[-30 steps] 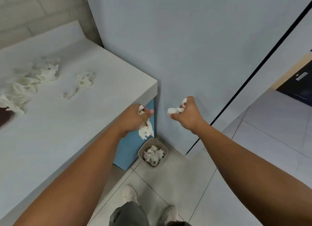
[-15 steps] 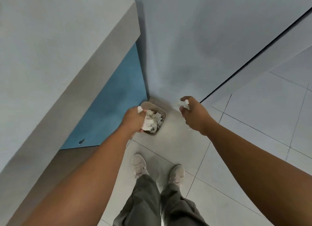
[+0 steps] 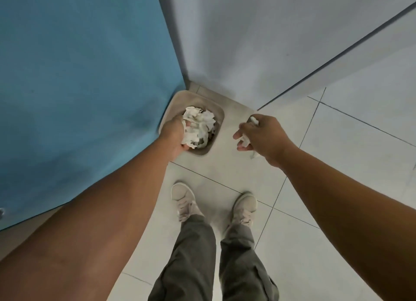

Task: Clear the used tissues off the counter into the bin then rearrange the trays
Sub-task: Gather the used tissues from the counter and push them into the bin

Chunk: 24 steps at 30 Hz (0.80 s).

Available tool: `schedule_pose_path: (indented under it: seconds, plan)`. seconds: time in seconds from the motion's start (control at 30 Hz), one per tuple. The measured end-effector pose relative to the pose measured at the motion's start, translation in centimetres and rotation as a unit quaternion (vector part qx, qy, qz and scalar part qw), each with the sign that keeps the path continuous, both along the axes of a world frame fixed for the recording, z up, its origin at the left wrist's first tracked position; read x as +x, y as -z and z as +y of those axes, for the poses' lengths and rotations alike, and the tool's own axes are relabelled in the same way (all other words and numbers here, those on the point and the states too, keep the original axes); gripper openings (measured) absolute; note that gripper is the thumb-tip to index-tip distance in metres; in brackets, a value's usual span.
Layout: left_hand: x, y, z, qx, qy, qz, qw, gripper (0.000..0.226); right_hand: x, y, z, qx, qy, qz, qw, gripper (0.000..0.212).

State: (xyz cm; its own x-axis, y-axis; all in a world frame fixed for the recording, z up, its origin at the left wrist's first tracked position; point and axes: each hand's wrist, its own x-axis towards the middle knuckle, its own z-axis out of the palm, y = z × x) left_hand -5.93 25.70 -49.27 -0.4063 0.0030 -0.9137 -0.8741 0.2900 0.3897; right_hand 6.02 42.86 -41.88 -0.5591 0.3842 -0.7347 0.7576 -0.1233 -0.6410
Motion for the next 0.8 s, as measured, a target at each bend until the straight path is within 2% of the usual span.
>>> schedule_pose_path:
  seconds: [0.17, 0.2, 0.23, 0.37, 0.43, 0.47, 0.53, 0.57, 0.63, 0.7, 0.8]
  plan:
    - [-1.4, 4.6, 1.0, -0.001, 0.039, 0.043, 0.998, 0.014, 1.0, 4.9, -0.1, 0.003, 0.01, -0.006, 1.0, 0.007]
    - [-1.5, 5.2, 1.1, 0.003, 0.048, 0.049, 0.998, 0.015, 1.2, 5.8, -0.2, 0.009, 0.01, -0.014, 1.0, 0.013]
    - [-1.6, 5.5, 1.2, 0.004, 0.058, 0.053, 0.997, 0.019, 1.3, 6.6, -0.3, 0.011, 0.008, -0.02, 1.0, 0.021]
    - [-2.1, 7.6, -0.5, -0.024, 0.103, 0.066, 0.992, 0.057, 1.3, 8.0, -1.3, 0.033, 0.009, -0.038, 0.999, 0.047]
    - [-2.3, 9.0, -1.7, -0.031, 0.128, 0.077, 0.988, 0.059, 1.1, 8.1, -1.8, 0.034, 0.03, -0.06, 0.997, 0.054]
    - [-2.2, 8.6, -2.1, -0.036, 0.139, 0.08, 0.986, 0.051, 0.9, 8.0, -2.0, 0.029, 0.042, -0.063, 0.997, 0.054]
    - [-1.7, 7.0, -2.6, -0.037, 0.142, 0.076, 0.986, 0.023, 0.3, 7.7, -2.6, 0.006, 0.061, -0.058, 0.996, 0.053]
    - [-1.5, 6.1, -2.8, -0.035, 0.133, 0.069, 0.988, 0.017, -0.3, 7.5, -2.9, -0.011, 0.071, -0.053, 0.996, 0.053]
    - [-0.9, 5.2, -3.3, -0.026, 0.125, 0.059, 0.99, 0.015, -1.7, 7.2, -3.6, -0.078, 0.11, -0.042, 0.99, 0.048]
    - [-0.4, 5.0, -3.9, -0.021, 0.117, 0.064, 0.991, 0.03, -3.3, 7.3, -4.4, -0.171, 0.163, -0.025, 0.971, 0.036]
    - [0.1, 5.4, -5.1, -0.018, 0.099, 0.064, 0.993, 0.038, -5.7, 8.7, -5.4, -0.215, 0.189, -0.022, 0.958, 0.025]
